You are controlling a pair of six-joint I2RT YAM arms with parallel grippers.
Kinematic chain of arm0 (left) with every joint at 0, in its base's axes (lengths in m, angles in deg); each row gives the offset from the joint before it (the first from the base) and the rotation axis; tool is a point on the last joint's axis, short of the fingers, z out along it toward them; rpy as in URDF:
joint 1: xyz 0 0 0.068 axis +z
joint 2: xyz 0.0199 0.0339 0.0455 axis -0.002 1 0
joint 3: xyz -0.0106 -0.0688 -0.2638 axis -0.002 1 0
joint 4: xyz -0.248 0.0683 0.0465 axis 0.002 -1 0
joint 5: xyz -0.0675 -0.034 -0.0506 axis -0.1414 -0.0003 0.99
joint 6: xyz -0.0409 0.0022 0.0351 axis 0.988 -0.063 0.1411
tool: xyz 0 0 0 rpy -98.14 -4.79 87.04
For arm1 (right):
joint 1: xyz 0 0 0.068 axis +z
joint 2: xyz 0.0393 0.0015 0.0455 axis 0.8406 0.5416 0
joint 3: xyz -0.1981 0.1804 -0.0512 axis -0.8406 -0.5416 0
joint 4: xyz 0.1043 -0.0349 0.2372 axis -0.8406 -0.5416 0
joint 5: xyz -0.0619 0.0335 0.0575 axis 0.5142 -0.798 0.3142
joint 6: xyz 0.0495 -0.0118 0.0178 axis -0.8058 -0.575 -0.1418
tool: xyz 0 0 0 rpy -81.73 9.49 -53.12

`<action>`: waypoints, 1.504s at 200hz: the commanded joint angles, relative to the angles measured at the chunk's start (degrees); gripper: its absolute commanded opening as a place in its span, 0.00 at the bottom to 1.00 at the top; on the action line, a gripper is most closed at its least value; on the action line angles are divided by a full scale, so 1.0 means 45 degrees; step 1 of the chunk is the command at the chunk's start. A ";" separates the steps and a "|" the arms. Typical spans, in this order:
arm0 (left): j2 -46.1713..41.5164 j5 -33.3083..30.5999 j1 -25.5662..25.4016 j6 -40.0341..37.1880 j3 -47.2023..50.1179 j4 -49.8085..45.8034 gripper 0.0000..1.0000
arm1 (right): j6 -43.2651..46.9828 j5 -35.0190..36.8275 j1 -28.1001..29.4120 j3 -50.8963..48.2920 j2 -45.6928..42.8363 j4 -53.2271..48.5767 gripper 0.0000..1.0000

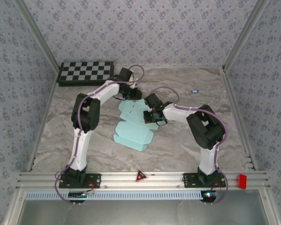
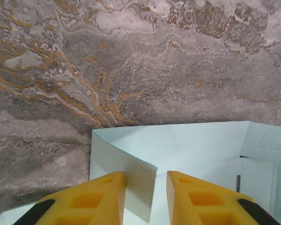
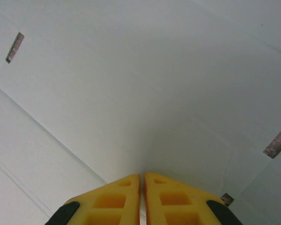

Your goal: Fold the paper box

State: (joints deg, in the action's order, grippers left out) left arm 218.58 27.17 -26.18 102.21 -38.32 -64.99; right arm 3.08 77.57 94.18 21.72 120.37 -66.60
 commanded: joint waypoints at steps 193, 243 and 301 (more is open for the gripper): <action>-0.6864 -0.4204 0.0387 0.0293 0.6005 0.1188 0.57 | 0.0773 0.0671 -0.0071 -0.0021 0.0109 -0.1012 0.11; -0.7821 -0.3955 0.0465 0.1377 0.8352 0.1485 0.58 | 0.0745 0.0731 -0.0031 -0.0101 0.0092 -0.0860 0.10; -0.6894 -0.2371 0.0461 0.1951 0.9493 0.3009 0.54 | 0.0697 0.0737 -0.0008 -0.0100 0.0091 -0.0867 0.08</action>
State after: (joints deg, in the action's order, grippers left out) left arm 185.49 12.61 -24.21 109.36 4.48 -55.63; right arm 5.50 78.65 94.22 21.74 120.34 -66.92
